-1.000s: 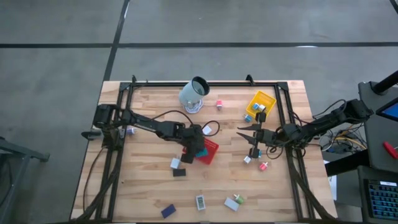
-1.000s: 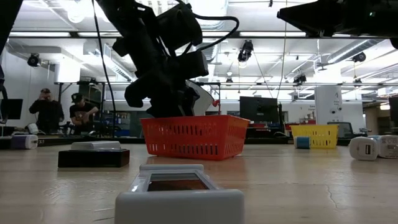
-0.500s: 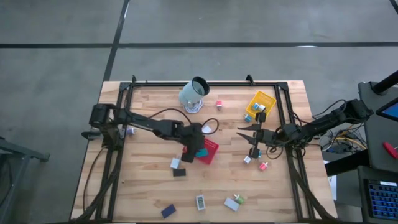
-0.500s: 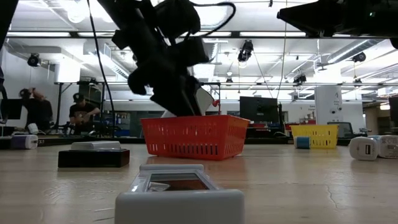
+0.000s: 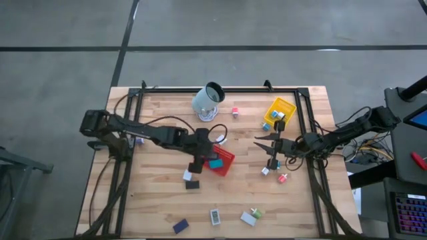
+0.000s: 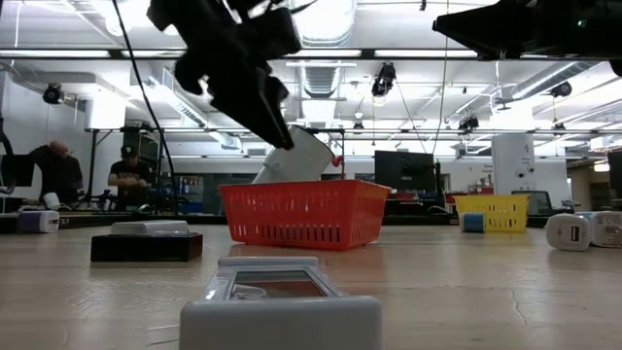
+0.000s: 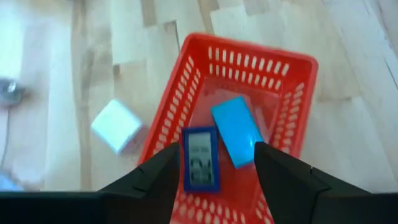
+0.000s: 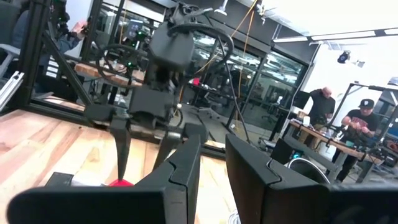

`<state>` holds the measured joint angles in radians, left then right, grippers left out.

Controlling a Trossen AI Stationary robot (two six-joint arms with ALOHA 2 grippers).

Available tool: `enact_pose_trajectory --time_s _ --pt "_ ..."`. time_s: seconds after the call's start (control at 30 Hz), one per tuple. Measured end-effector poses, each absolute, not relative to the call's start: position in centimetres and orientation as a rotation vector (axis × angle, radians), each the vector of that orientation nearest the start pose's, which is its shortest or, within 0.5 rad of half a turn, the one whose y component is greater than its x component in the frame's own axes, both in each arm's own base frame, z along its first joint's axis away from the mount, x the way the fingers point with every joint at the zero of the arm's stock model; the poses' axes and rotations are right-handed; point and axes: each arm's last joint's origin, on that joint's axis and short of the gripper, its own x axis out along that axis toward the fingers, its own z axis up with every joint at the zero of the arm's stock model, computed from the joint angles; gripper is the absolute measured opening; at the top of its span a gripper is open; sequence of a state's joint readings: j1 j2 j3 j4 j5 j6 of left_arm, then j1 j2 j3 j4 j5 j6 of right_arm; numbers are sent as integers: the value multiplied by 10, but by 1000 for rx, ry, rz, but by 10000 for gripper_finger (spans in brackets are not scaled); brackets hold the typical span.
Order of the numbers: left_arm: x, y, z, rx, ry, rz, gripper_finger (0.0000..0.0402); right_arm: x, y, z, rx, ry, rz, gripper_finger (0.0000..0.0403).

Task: Pick & Place Office items
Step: Put the black digital clock into the red basket

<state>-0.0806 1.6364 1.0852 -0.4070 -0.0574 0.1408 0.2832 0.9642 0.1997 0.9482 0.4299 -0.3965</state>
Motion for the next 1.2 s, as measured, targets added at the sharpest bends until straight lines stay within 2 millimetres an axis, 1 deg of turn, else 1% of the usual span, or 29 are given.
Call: enact_pose_trajectory --time_s 0.17,0.3,0.67,0.8,0.9,1.0,1.2 --pt "315 -40 220 155 1016 -79 209 177 39 211 -331 -139 -178 72" --pt "306 -56 219 127 1064 -93 209 177 39 211 -333 -138 -178 72" --pt "295 -96 218 82 1070 -144 209 177 39 211 -334 -139 -178 72" --pt "293 -109 211 81 1061 -168 209 177 39 211 -334 -139 -178 72" --pt "294 -114 202 74 1040 -176 209 177 39 211 -334 -139 -178 72" --pt "293 -113 192 63 1058 -164 209 177 39 211 -332 -140 -178 72" --pt "293 -113 183 53 1078 -147 209 177 39 211 -331 -140 -178 72"
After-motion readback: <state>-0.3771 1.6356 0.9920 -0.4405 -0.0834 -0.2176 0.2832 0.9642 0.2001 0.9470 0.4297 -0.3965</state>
